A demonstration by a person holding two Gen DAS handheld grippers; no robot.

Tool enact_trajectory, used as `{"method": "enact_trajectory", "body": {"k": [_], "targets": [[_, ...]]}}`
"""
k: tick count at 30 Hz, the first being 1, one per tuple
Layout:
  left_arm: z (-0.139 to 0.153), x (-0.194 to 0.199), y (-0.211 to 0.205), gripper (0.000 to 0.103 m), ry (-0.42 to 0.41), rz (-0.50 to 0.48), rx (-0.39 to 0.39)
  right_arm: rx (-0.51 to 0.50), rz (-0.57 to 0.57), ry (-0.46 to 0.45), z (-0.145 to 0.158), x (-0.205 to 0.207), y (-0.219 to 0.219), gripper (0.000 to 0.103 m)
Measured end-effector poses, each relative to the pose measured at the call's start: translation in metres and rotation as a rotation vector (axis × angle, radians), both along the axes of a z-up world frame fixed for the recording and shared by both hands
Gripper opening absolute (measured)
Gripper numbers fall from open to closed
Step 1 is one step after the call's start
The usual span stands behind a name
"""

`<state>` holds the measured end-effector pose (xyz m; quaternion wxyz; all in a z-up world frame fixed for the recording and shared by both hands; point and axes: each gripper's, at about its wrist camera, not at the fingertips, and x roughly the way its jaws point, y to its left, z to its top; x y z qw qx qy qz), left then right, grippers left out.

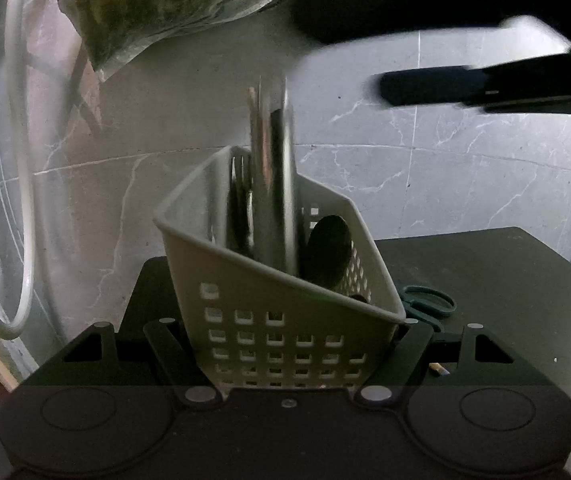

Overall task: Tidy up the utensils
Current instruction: 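Lower the metal cylinder into the holder with the right tool and release, then grasp a silver spoon from the pile and drop it into the holder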

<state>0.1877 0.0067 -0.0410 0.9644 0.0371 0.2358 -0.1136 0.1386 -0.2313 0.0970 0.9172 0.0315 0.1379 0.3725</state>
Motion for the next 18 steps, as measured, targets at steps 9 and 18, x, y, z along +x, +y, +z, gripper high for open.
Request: {"method": "enact_trajectory", "body": {"k": [9,18], "targets": [[0.002,-0.006,-0.001,0.077,0.008,0.033,0.002,-0.153,-0.272,0.355,-0.059,0.087,-0.062,0.094],[0.003,-0.006,0.012,0.077,0.008,0.116,0.006,-0.353,-0.088,0.407,-0.091,0.157,0.018,0.052]]}}
